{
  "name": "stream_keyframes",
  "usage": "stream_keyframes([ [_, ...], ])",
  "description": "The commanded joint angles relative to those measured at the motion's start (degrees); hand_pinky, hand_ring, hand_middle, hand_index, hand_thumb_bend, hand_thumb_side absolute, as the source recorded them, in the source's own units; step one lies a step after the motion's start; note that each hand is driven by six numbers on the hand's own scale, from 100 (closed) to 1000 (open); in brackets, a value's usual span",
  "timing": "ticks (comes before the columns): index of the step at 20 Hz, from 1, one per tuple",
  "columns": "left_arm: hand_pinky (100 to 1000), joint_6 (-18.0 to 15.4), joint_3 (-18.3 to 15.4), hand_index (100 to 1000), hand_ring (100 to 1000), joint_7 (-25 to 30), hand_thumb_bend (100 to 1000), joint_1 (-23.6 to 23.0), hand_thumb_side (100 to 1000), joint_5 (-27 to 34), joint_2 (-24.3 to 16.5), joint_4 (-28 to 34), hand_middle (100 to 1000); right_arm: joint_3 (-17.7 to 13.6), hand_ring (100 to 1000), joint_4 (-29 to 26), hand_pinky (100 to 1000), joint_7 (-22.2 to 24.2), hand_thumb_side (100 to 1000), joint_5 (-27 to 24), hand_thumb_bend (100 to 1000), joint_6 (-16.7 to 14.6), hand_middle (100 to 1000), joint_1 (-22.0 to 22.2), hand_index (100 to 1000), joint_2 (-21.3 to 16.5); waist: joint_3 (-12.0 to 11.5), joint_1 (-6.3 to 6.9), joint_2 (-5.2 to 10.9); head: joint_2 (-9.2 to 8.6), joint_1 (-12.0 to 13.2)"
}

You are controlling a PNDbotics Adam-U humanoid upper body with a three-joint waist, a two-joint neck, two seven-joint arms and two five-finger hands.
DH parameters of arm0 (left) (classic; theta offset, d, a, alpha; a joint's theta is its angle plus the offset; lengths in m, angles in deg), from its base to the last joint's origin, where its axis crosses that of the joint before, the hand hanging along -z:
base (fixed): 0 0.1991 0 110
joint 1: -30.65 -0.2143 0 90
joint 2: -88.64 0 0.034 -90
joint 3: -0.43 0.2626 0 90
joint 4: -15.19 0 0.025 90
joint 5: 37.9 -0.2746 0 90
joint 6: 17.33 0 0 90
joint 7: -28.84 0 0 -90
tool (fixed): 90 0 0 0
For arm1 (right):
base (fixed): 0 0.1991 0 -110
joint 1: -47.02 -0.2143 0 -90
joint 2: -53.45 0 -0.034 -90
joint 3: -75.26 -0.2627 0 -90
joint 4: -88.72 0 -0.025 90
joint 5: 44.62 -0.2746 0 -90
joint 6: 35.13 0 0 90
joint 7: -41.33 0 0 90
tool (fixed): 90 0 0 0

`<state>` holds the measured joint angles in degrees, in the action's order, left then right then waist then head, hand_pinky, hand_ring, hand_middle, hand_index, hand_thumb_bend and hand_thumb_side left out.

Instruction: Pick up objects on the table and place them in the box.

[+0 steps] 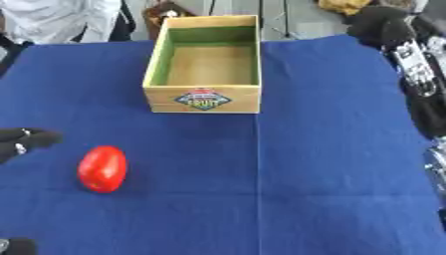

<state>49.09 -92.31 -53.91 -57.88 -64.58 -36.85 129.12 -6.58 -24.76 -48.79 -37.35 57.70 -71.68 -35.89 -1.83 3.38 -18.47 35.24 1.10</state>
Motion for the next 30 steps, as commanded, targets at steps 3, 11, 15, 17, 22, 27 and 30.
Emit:
stream_keyframes([
  [3,637,1.3,-0.5,998,762,0.5,853,3.2,874,3.0,-2.4,0.7,805,0.2,829,-1.1,891,0.2,875,-0.5,100,0.0,693,-0.4,854,-0.6,0.3,0.18,0.97,0.47,0.2],
  [11,590,0.8,0.1,959,729,2.6,884,9.4,799,6.0,-1.9,-6.5,770,0.5,829,-1.1,893,0.7,875,-0.7,100,0.0,692,-0.3,855,-0.4,1.1,0.4,0.93,0.59,0.9],
  [15,639,-2.9,1.0,989,778,4.9,935,11.7,740,5.6,-1.6,-11.7,824,0.6,830,-1.1,893,0.8,875,-0.8,100,-0.1,692,-0.5,854,-0.4,1.6,0.42,0.69,0.43,1.0],
  [17,639,-5.3,0.9,989,778,6.2,935,12.4,740,4.9,-1.4,-13.5,824,0.6,830,-1.1,893,0.9,875,-0.8,100,-0.1,692,-0.6,854,-0.4,1.7,0.44,0.6,0.38,1.0],
  [22,637,-7.1,0.8,961,768,7.3,977,14.6,725,4.8,-0.9,-17.1,785,0.8,830,-1.1,896,1.2,871,-0.9,100,0.0,690,-0.5,852,-0.4,2.2,0.64,0.19,0.1,1.3],
  [27,640,-10.0,2.0,965,771,9.4,976,18.0,706,5.2,-0.2,-23.0,795,0.9,831,-1.1,897,1.3,872,-1.0,100,0.0,690,-0.8,852,-0.5,2.9,0.67,-0.13,-0.14,1.6],
  [30,656,-11.7,3.0,982,783,11.3,974,19.4,690,4.2,0.1,-25.0,813,0.9,831,-1.1,897,1.3,871,-1.1,100,0.0,690,-1.0,852,-0.4,3.2,0.64,-0.27,-0.34,1.7],
])
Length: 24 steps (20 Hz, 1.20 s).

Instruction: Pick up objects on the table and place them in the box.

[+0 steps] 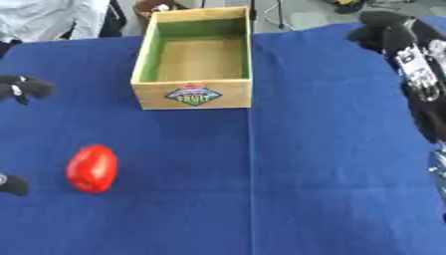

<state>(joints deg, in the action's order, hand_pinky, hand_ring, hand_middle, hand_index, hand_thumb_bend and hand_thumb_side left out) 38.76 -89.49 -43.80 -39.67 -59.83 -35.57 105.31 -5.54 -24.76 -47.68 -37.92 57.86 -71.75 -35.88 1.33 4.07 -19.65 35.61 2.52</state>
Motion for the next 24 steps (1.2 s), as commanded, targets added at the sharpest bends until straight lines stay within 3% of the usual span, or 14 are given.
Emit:
stream_keyframes([
  [1,668,-1.8,0.5,991,791,2.0,973,1.6,679,-1.0,-1.1,-1.6,821,-0.1,831,-1.1,897,0.1,870,-0.6,100,-0.1,689,-1.0,851,-0.4,0.1,-0.06,0.88,-0.72,0.3],
  [10,707,-6.8,2.6,1000,816,9.5,1000,3.5,615,-2.9,-0.7,-3.6,835,0.1,831,-1.1,900,0.3,866,-0.8,100,0.1,688,-1.0,850,-0.3,0.3,-0.08,0.75,-0.13,0.4],
  [17,727,-8.0,3.1,999,830,15.5,911,6.2,580,-5.0,-0.9,-3.8,848,0.4,831,-1.1,901,0.5,860,-1.1,100,0.2,685,-0.7,849,-0.2,0.2,0.13,0.81,0.3,0.5],
  [24,689,-9.4,5.4,983,779,21.6,921,8.9,571,-6.4,0.6,-5.5,799,0.5,830,-1.1,903,0.4,855,-1.4,100,0.2,683,-0.8,848,0.1,0.6,0.34,0.76,0.25,0.9],
])
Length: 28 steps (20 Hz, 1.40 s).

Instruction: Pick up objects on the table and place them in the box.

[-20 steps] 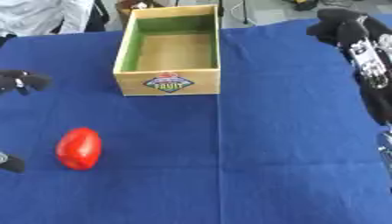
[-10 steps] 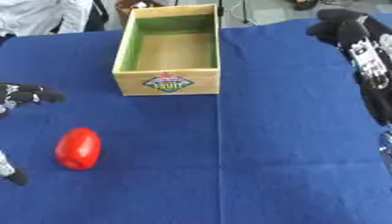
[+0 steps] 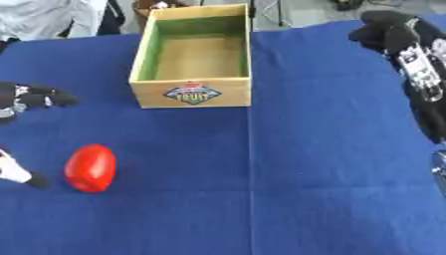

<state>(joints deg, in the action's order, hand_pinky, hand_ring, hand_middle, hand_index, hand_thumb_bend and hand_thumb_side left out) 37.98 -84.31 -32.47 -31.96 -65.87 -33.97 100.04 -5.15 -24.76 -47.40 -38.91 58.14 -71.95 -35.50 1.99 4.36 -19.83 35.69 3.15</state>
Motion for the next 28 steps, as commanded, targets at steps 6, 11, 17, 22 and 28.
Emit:
stream_keyframes([
  [6,593,-7.7,0.4,996,670,15.1,909,2.0,554,2.5,0.4,-0.8,781,0.2,831,-1.1,906,0.3,847,-0.6,100,0.1,681,-0.4,846,-0.1,0.0,0.25,0.75,-0.01,0.2],
  [11,549,-7.4,0.9,966,651,17.3,924,2.3,531,4.7,1.2,-1.1,790,0.3,831,-1.1,908,0.3,844,-0.8,100,0.1,679,-0.5,844,0.1,0.1,0.3,0.6,-0.12,0.2],
  [17,518,-7.3,2.2,947,630,20.9,904,2.2,502,7.3,2.0,-2.0,775,0.3,832,-1.1,909,0.2,841,-0.9,100,0.2,677,-0.6,843,0.2,0.2,0.31,0.43,-0.17,0.2],
  [22,503,-7.2,2.8,930,625,23.2,891,2.4,494,8.0,2.5,-2.3,774,0.4,832,-1.1,910,0.1,838,-1.0,100,0.3,675,-0.6,842,0.5,0.2,0.26,0.37,-0.29,0.2],
  [28,474,-7.8,3.8,876,612,23.3,879,2.9,472,8.4,3.7,-3.1,799,0.5,832,-1.1,912,0.3,834,-1.2,100,0.3,672,-0.6,837,0.8,0.2,0.25,0.31,-0.45,0.3],
])
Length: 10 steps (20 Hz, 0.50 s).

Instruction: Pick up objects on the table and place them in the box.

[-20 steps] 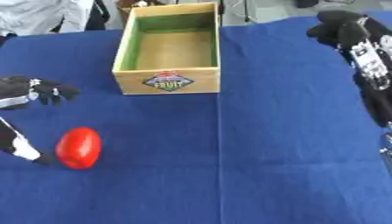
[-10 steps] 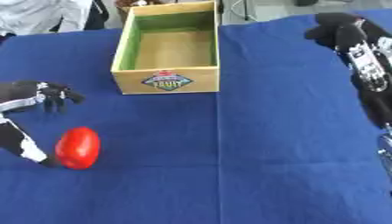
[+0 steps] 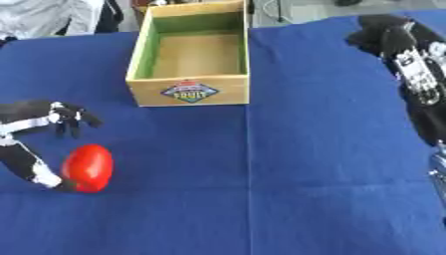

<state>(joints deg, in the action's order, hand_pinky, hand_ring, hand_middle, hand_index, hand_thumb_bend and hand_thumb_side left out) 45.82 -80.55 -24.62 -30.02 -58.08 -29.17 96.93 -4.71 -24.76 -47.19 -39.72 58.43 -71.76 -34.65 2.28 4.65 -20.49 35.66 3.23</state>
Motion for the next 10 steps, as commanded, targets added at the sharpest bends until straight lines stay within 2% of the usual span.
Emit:
stream_keyframes([
  [1,474,-15.7,0.2,876,612,15.4,879,1.0,472,0.7,-1.0,-0.2,799,0.1,832,-1.1,912,0.1,834,-0.4,100,0.0,672,-0.8,837,-0.1,0.0,-0.05,0.96,-0.43,0.2],
  [10,359,-15.8,1.6,845,519,15.4,837,1.5,437,0.7,0.2,-1.9,682,0.1,833,-1.1,914,0.2,830,-0.6,100,0.1,670,-0.8,832,0.0,0.2,0.03,0.79,-0.54,0.2],
])
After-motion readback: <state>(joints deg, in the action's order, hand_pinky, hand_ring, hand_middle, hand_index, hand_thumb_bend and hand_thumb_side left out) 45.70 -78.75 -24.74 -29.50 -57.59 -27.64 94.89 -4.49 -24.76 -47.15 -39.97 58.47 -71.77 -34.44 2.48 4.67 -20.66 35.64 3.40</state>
